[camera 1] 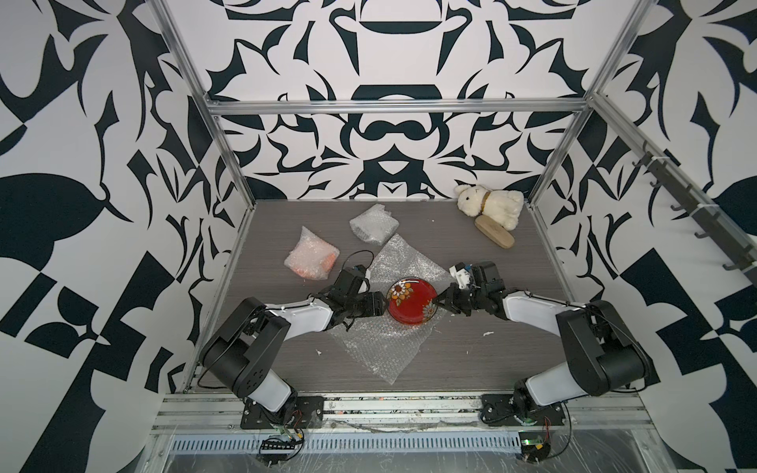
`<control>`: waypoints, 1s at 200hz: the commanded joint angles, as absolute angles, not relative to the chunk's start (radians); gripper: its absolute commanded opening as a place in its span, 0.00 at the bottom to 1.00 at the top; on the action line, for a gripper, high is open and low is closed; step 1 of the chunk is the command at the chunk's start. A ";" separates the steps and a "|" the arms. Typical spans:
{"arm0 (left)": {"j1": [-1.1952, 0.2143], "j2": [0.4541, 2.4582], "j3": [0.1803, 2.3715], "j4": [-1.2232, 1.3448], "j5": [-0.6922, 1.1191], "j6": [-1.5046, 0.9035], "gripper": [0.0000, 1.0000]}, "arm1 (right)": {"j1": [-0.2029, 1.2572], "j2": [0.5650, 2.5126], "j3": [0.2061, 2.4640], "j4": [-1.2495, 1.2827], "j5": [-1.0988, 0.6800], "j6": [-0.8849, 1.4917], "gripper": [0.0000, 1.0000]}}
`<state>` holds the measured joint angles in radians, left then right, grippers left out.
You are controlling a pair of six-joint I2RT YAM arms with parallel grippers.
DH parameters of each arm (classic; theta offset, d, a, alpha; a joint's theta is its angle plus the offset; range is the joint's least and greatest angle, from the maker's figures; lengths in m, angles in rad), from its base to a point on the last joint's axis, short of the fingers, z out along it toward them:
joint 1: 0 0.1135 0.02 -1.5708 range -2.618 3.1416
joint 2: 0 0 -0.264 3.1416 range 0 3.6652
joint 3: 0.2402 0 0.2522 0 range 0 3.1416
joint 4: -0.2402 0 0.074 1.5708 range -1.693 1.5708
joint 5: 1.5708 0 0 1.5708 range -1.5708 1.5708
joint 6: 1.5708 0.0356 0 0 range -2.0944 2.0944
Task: Unpack dinner plates from bubble wrap
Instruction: Pick up the plate from the bubble wrap, then place the plate at the center of the board.
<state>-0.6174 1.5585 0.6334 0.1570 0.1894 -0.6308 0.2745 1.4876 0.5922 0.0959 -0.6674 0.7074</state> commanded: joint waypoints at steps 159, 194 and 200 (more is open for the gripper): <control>-0.615 1.503 0.552 -0.044 0.041 -0.629 0.71 | -0.290 1.195 0.513 0.058 -0.751 0.778 0.00; -0.615 1.497 0.551 -0.046 0.047 -0.631 0.71 | -0.390 1.206 0.491 0.053 -0.708 0.785 0.00; -0.615 1.494 0.550 -0.047 0.048 -0.630 0.71 | -0.404 1.206 0.488 0.046 -0.694 0.786 0.00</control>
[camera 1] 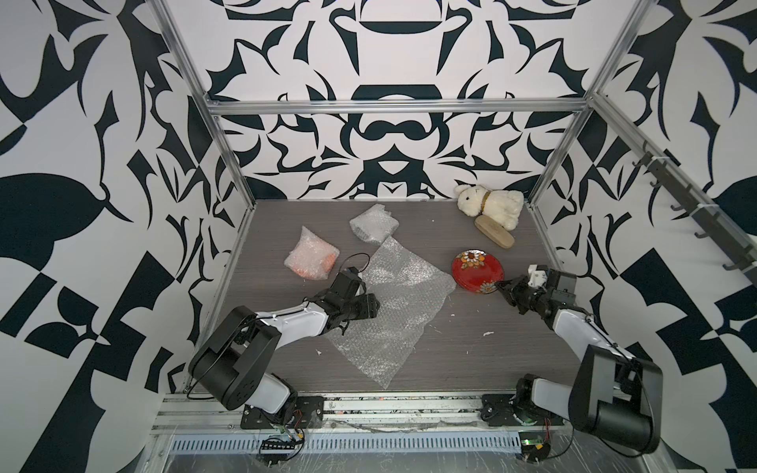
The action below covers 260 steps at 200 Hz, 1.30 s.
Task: Unpack dinner plates from bubble wrap
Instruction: Place the plate at the center of the board.
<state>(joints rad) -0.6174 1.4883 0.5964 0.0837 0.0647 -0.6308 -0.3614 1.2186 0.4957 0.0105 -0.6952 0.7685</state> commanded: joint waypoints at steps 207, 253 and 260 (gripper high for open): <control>-0.615 1.509 0.566 -0.042 0.070 -0.624 0.71 | -0.531 1.539 0.597 0.045 -0.628 0.709 0.00; -0.615 1.501 0.573 -0.025 0.119 -0.624 0.71 | -0.531 1.535 0.618 -0.010 -0.589 0.677 0.17; -0.615 1.495 0.578 -0.025 0.131 -0.622 0.72 | -0.531 1.524 0.618 -0.024 -0.577 0.671 0.22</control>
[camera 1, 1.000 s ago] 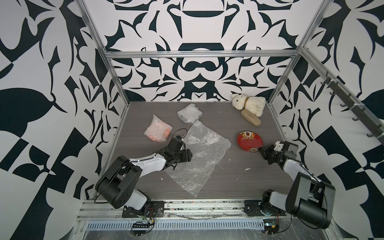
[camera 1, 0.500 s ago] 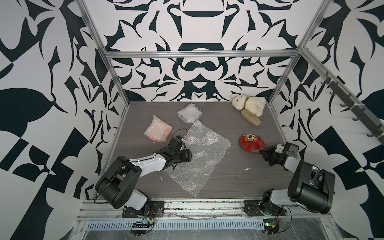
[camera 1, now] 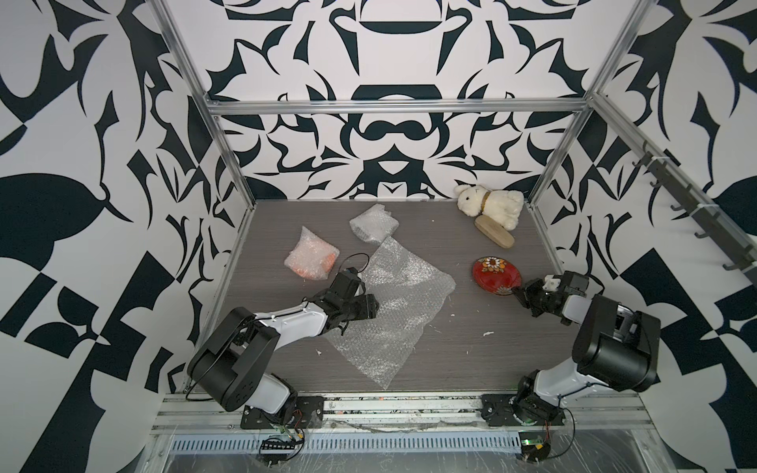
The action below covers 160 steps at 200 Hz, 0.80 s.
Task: Unpack dinner plates from bubble wrap
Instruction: Place the plate at the center of the board.
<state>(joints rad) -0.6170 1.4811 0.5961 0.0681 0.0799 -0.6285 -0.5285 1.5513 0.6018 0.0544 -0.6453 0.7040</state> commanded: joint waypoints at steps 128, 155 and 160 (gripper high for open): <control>-0.469 1.408 0.845 -0.330 0.135 -0.387 0.79 | -0.526 1.241 0.606 -0.225 -0.531 0.569 0.38; -0.390 1.487 0.868 -0.341 0.185 -0.335 0.78 | -0.493 1.182 0.598 -0.233 -0.584 0.570 0.38; -0.380 1.499 0.874 -0.340 0.199 -0.325 0.77 | -0.479 1.171 0.598 -0.234 -0.587 0.569 0.38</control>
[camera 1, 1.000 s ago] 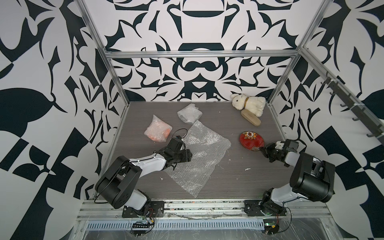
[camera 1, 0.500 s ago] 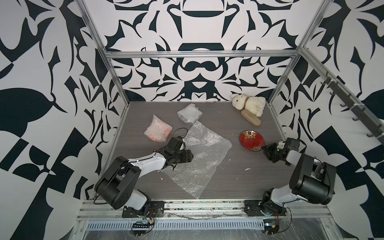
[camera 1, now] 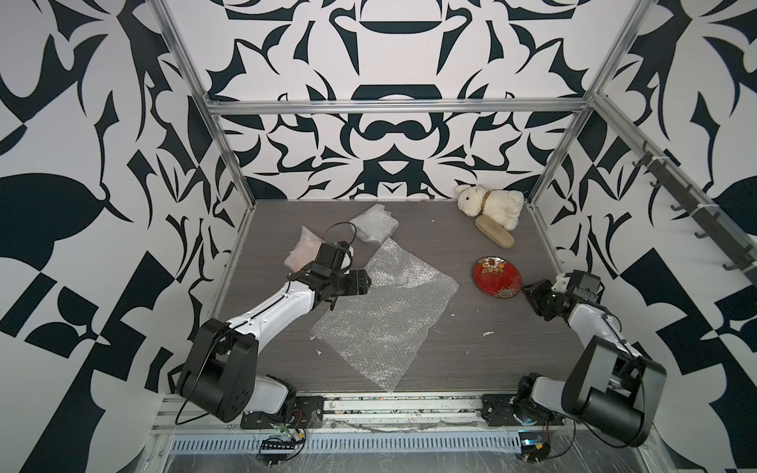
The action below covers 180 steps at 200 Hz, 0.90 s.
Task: Unpack dinner plates from bubble wrap
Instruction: Place the plate at the center of the board, then adjust the bubble wrap at the center of the board.
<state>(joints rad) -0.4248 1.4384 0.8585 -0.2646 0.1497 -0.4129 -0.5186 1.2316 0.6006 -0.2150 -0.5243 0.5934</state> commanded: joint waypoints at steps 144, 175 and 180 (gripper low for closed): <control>0.021 1.508 1.010 -0.343 0.176 -0.402 0.76 | 0.272 1.490 0.834 -0.097 -0.576 0.544 0.34; 0.053 1.569 1.043 -0.367 0.125 -0.416 0.81 | 0.330 1.608 0.883 -0.090 -0.524 0.555 0.32; 0.054 1.579 1.051 -0.373 0.122 -0.414 0.81 | 0.335 1.622 0.888 -0.091 -0.511 0.561 0.32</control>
<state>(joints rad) 0.0494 1.5295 1.0142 -0.3374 0.1577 -0.3946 0.3084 1.5749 0.8383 -0.1116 -0.5758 0.5545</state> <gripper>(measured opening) 0.804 0.327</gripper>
